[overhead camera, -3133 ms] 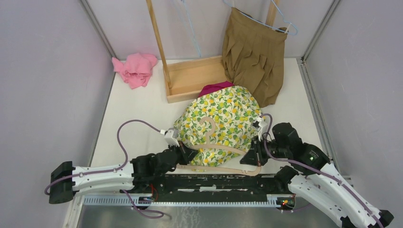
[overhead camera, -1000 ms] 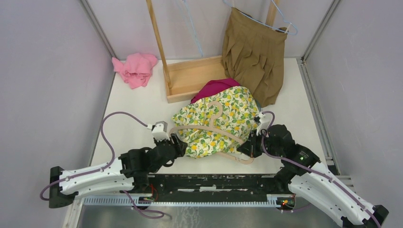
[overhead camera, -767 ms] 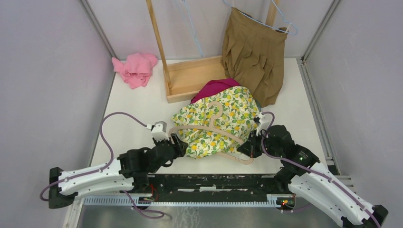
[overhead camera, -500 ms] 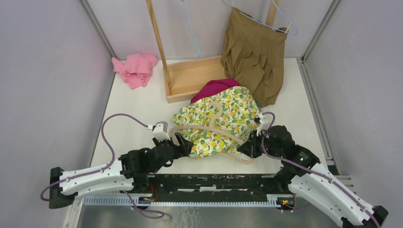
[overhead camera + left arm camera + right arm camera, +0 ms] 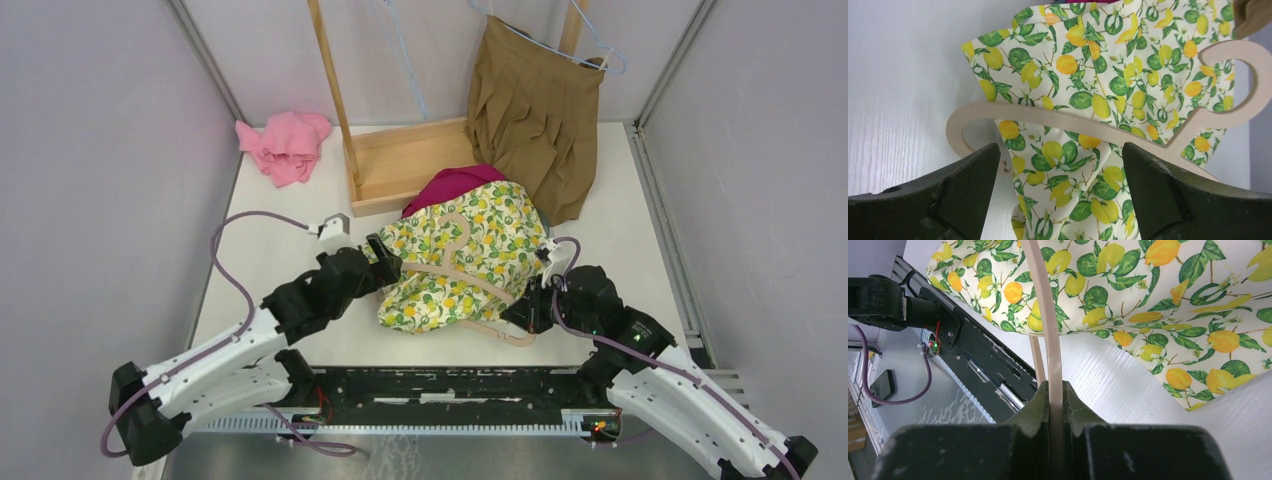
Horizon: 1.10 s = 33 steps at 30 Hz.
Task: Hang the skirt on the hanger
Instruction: Hang the skirt on the hanger.
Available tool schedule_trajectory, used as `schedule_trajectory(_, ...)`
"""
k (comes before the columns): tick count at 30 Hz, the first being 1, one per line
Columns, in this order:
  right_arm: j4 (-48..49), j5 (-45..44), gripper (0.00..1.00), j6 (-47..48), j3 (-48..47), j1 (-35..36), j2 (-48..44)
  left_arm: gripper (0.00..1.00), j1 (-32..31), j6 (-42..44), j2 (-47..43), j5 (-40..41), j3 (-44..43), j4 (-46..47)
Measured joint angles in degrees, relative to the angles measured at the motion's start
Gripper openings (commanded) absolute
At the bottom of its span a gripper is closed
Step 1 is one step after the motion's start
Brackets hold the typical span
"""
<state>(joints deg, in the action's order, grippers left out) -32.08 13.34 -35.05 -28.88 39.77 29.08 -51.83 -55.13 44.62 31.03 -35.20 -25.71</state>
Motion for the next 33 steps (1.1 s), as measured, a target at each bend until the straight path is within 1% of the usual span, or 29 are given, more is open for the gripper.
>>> schedule_trajectory(2, -0.1, -0.1, 0.01, 0.0, 0.0, 0.0, 0.0, 0.99, 2.7, 2.7, 4.2, -3.0, -1.8, 1.5)
schedule_trajectory(5, -0.2, -0.3, 0.01, 0.2, 0.0, 0.0, -0.1, 0.99, 6.8, 6.0, 6.1, -6.5, -2.8, 2.3)
schedule_trajectory(8, -0.2, -0.4, 0.01, 0.4, 0.0, 0.0, -0.2, 0.99, 15.3, 9.4, 7.3, -11.1, -4.8, 3.6)
schedule_trajectory(12, -0.6, -0.4, 0.01, 0.4, 0.0, 0.0, -1.0, 0.99, 28.1, 11.6, 12.0, -19.5, -6.5, 8.1)
schedule_trajectory(14, -1.0, -0.4, 0.01, 0.4, 0.0, 0.0, -1.5, 0.99, 32.6, 12.0, 15.1, -22.4, -6.5, 9.6)
schedule_trajectory(18, -1.4, -0.4, 0.01, 0.4, 0.0, 0.0, -1.7, 0.99, 36.3, 12.2, 20.6, -26.7, -6.5, 12.4)
schedule_trajectory(22, -1.9, -0.4, 0.01, 0.4, 0.0, 0.0, -2.3, 0.99, 38.7, 12.2, 24.2, -28.7, -5.9, 15.5)
schedule_trajectory(29, -2.4, -0.4, 0.01, 0.4, 0.0, 0.0, -3.0, 0.99, 41.3, 12.2, 26.3, -30.3, -4.7, 20.5)
schedule_trajectory(33, -2.3, -0.4, 0.01, 0.6, -0.2, 0.0, -2.2, 0.99, 41.6, 11.2, 27.3, -33.9, 0.1, 28.5)
